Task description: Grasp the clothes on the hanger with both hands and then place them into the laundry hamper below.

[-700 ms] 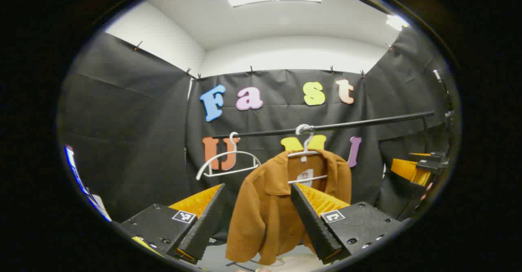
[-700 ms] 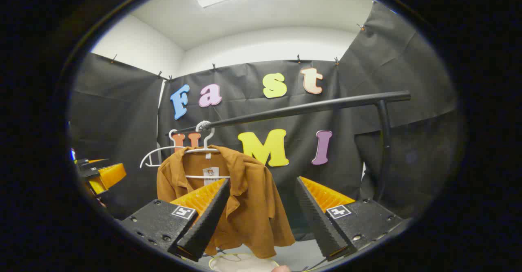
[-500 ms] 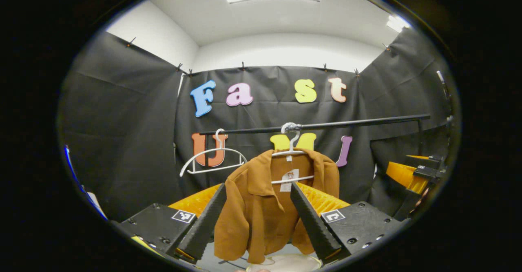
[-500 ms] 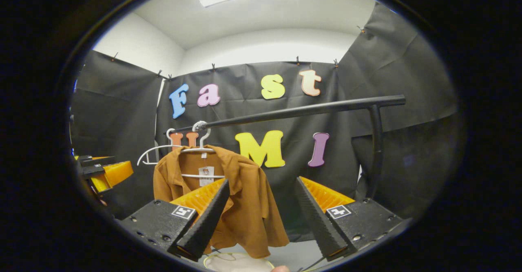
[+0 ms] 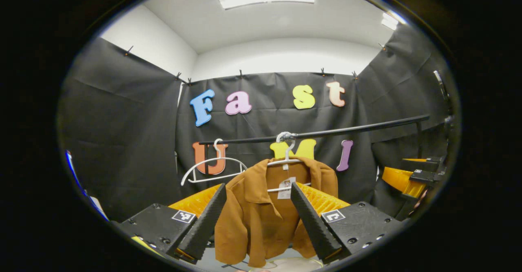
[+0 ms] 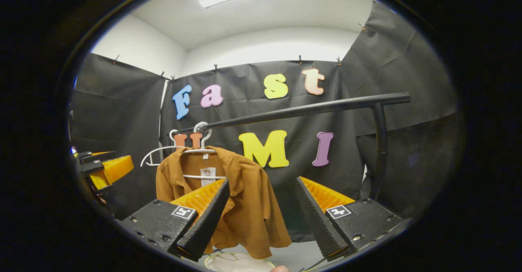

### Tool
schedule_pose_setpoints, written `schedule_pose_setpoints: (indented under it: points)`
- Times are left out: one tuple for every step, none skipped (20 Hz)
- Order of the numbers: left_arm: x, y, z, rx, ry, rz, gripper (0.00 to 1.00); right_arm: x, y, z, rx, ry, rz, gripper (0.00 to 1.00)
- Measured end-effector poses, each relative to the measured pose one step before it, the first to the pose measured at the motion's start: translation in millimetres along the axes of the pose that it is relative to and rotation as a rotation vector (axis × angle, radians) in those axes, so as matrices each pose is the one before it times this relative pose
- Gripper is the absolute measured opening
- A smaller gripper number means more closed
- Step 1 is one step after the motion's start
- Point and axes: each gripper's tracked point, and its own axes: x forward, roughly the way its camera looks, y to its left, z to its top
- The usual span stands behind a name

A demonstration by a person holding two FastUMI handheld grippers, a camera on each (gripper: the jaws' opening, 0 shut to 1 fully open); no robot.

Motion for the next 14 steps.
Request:
schedule_pose_setpoints:
  points:
    - [1.19, 1.07, -2.30, 0.00480, 0.00420, 0.00566, 1.00, 2.90, 1.03, -3.17, 0.00342, 0.00821, 0.00309, 1.00]
    - [1.07, 0.62, -2.46, 0.00729, 0.00674, 0.00572, 1.00, 0.86, 0.47, -3.89, 0.00465, 0.00975, 0.00437, 1.00]
    - [-0.41, 0.03, -2.89, 0.00709, 0.00598, 0.00490, 1.00, 2.47, 0.22, -2.57, 0.00454, 0.00921, 0.00411, 1.00]
    - [0.23, -1.24, -2.50, 0.00547, 0.00721, -0.00104, 1.00, 1.96, 0.23, -2.48, 0.00333, 0.00685, 0.00389, 1.00]
    - [0.85, -0.63, -4.37, 0.00163, 0.01037, -0.00054, 1.00, 3.10, 0.91, -2.76, 0.00122, 0.00476, 0.00273, 1.00]
    - [1.07, -0.62, -5.21, -0.00376, 0.01538, -0.00193, 1.00, 3.11, 0.49, -2.11, -0.00178, 0.00491, 0.00009, 1.00]
    - [1.76, -0.42, -5.10, -0.00919, 0.01701, -0.00178, 1.00, 2.69, 1.14, -3.80, -0.00219, 0.00717, 0.00150, 1.00]
    - [1.90, -1.24, -6.25, -0.01268, 0.02009, -0.00311, 1.00, 3.69, 0.44, -4.64, -0.00128, 0.01003, -0.00203, 1.00]
    - [1.60, -0.27, -2.64, -0.01332, 0.01003, -0.00533, 1.00, 2.23, 1.10, -5.60, 0.00023, 0.01155, -0.00207, 1.00]
    - [1.58, -1.75, -2.89, -0.01099, 0.00881, -0.00835, 1.00, 2.48, 2.77, -6.29, 0.00306, 0.01561, 0.00243, 1.00]
    - [0.08, 0.38, -5.30, -0.00610, 0.01335, -0.00481, 1.00, 2.06, 2.98, -8.47, 0.00302, 0.01923, 0.00340, 1.00]
    - [0.39, 1.03, -4.08, 0.00038, 0.01350, -0.00313, 1.00, 2.32, 2.48, -7.30, 0.00158, 0.01836, 0.00218, 1.00]
    - [1.02, 0.92, -4.90, 0.00330, 0.01399, -0.00159, 1.00, 2.87, 2.73, -6.01, -0.00181, 0.01486, 0.00071, 1.00]
    - [1.78, 0.16, -4.47, 0.00339, 0.01056, -0.00744, 1.00, 3.78, 2.44, -5.06, -0.00332, 0.01250, -0.00121, 1.00]
